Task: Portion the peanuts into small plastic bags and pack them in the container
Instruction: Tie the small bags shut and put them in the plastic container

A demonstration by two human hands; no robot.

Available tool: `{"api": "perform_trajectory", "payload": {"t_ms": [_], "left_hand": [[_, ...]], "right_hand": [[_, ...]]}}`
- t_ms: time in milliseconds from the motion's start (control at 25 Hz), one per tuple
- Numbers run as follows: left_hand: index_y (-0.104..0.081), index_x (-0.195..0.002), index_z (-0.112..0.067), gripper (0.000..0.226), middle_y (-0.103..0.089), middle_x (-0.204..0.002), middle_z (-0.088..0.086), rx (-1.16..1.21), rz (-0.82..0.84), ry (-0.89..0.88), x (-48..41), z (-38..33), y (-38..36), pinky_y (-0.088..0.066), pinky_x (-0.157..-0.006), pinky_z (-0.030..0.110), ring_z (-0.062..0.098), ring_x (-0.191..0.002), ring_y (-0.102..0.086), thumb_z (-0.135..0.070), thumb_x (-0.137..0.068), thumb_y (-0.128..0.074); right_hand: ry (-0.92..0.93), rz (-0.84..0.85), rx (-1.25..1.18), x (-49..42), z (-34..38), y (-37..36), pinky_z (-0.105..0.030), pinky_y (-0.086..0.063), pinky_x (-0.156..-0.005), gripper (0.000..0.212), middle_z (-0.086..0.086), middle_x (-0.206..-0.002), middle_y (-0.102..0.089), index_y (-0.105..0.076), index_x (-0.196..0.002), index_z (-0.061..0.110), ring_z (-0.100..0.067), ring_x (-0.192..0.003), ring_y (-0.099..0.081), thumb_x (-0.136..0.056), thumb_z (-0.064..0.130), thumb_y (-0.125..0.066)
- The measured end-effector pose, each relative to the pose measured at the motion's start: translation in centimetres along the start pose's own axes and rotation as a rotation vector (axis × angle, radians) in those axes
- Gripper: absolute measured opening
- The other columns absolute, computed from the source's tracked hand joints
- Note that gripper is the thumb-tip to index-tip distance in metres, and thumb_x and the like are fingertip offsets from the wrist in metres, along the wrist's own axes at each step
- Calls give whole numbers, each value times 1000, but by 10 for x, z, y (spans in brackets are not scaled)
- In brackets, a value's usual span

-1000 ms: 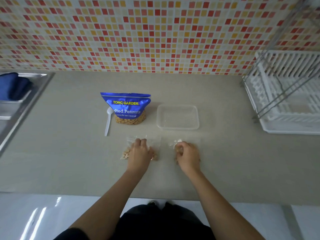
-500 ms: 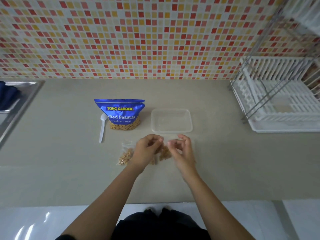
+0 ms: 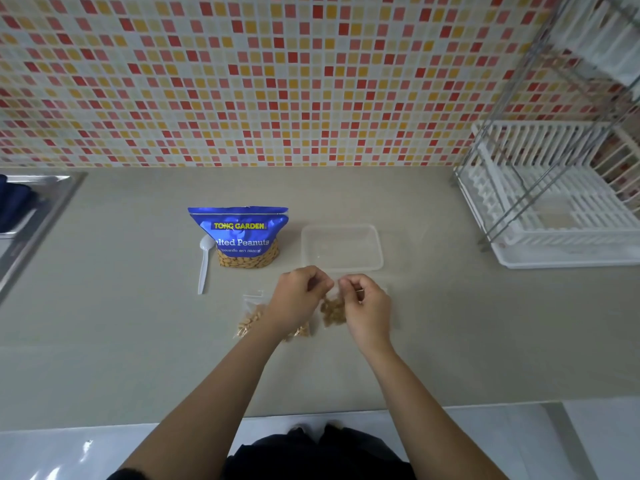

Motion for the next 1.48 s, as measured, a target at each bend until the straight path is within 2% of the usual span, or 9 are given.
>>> {"api": "perform_trajectory", "payload": {"t_ms": [240, 400, 560, 680, 840, 1000, 1120, 1280, 1480], "left_hand": [[-67, -85, -8, 10, -63, -76, -1, -88, -39, -20, 1, 0, 10, -35, -60, 3, 15, -72, -55, -16, -86, -62], [-65, -80, -9, 16, -62, -71, 2, -70, -59, 59, 6, 11, 13, -37, -57, 6, 15, -67, -53, -23, -85, -64], [-63, -90, -20, 13, -70, -86, -1, 260, 32, 206, 18, 37, -3, -46, -69, 22, 13, -76, -62, -33, -85, -63], [-59, -99, -14, 18, -65, -87, 5, 491, 112, 312, 37, 55, -32, -53, -76, 35, 21, -82, -62, -10, -83, -66], [-63, -102, -3, 19, -70, -86, 11, 174, -99, 366, 37, 76, -28, -56, -78, 36, 29, -80, -68, -3, -83, -59], [-64, -106, -5, 23, -71, -98, 14, -89, -90, 323, 32, 70, -30, -52, -81, 33, 28, -92, -65, -11, -85, -57], [-62, -96, -6, 15, -69, -95, 22, -284, -66, 271, 29, 64, -35, -48, -72, 35, 34, -88, -64, -13, -87, -52], [-56, -109, -1, 29, -63, -107, 19, -569, -51, 235, 29, 68, -32, -50, -78, 40, 36, -97, -61, -23, -91, -50], [-60, -116, -7, 31, -64, -112, 9, -106, -197, 162, 27, 58, -15, -48, -83, 26, 17, -91, -62, -21, -89, -56]], "right_hand": [[39, -74, 65, -8, 2, 11, -12, -39, -58, 10, 5, -68, -64, -67, -78, 14, -11, -61, -57, -86, 17, -62], [-18, -55, 36, -6, -7, 10, -26, -47, -65, 11, 3, -66, -64, -65, -77, 17, -14, -63, -60, -87, 20, -61], [-312, 64, -289, -4, -31, 0, -33, -53, -66, 14, 2, -68, -65, -63, -76, 21, -15, -66, -62, -89, 22, -59], [-435, 147, -394, -8, -45, -8, -30, -53, -71, 11, 2, -78, -66, -65, -87, 17, -14, -76, -63, -90, 25, -58], [-143, -15, 281, -27, -60, 19, -32, -38, -97, 27, -14, -113, -59, -60, -112, 4, -30, -108, -56, -87, 15, -58], [-221, -15, 494, -29, -87, 29, -34, -37, -88, 27, -24, -112, -51, -55, -111, 3, -39, -101, -53, -84, 5, -55], [-289, 29, 451, -27, -100, 23, -35, -44, -82, 27, -19, -108, -54, -58, -107, 7, -36, -94, -58, -80, 3, -57], [-302, 54, 245, -19, -103, 23, -23, -43, -71, 24, -8, -89, -64, -64, -98, 12, -23, -81, -61, -77, 2, -62], [-221, 166, -48, -5, -77, 13, -7, -46, -67, 33, 4, -85, -65, -58, -82, 27, -12, -80, -62, -77, -5, -63]]}}
Point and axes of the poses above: each hand's wrist, its own x-axis away from the middle knuckle, its own y-axis out of the back of the hand, z = x × y, the point moved 8 cm from there along -x, towards the middle knuckle
